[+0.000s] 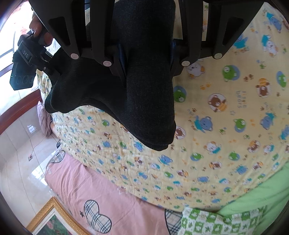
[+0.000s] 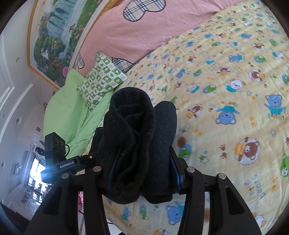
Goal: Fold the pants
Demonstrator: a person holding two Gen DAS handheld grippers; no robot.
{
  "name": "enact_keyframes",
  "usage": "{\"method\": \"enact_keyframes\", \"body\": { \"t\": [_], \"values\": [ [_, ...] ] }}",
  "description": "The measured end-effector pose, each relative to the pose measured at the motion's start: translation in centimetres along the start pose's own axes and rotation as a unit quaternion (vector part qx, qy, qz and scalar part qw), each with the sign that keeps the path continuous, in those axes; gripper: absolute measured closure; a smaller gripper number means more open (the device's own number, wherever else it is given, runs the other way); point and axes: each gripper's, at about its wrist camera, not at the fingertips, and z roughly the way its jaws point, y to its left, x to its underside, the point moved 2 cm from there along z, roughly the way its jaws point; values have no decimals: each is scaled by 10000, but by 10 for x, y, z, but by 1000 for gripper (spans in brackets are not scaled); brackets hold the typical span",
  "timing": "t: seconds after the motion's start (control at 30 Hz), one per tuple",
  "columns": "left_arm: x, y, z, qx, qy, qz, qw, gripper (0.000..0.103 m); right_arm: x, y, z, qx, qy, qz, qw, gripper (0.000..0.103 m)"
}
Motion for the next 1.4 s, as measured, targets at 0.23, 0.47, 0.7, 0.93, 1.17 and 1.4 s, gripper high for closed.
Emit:
{"method": "enact_keyframes", "body": {
  "t": [0.23,0.47,0.7,0.93,1.17,1.4],
  "values": [
    [-1,22,-34,-243,-283,-107,9992,67,4,18,19,-286,156,-33,9995,53],
    [-3,52,-63,-503,-579,-384,9963,67,-2,48,50,-450,357,-302,9979,53],
    [-3,84,-89,-631,-841,-654,9923,67,-5,77,80,-598,517,-600,9951,53],
    [-2,104,-105,-799,-1008,-824,9883,67,-1,99,106,-697,704,-786,9920,53],
    [-5,120,-116,-965,-1206,-936,9836,67,-4,119,127,-782,810,-979,9888,53],
    [-10,132,-115,-1051,-1258,-1053,9808,67,-7,130,147,-757,882,-1090,9872,53]
  ]
}}
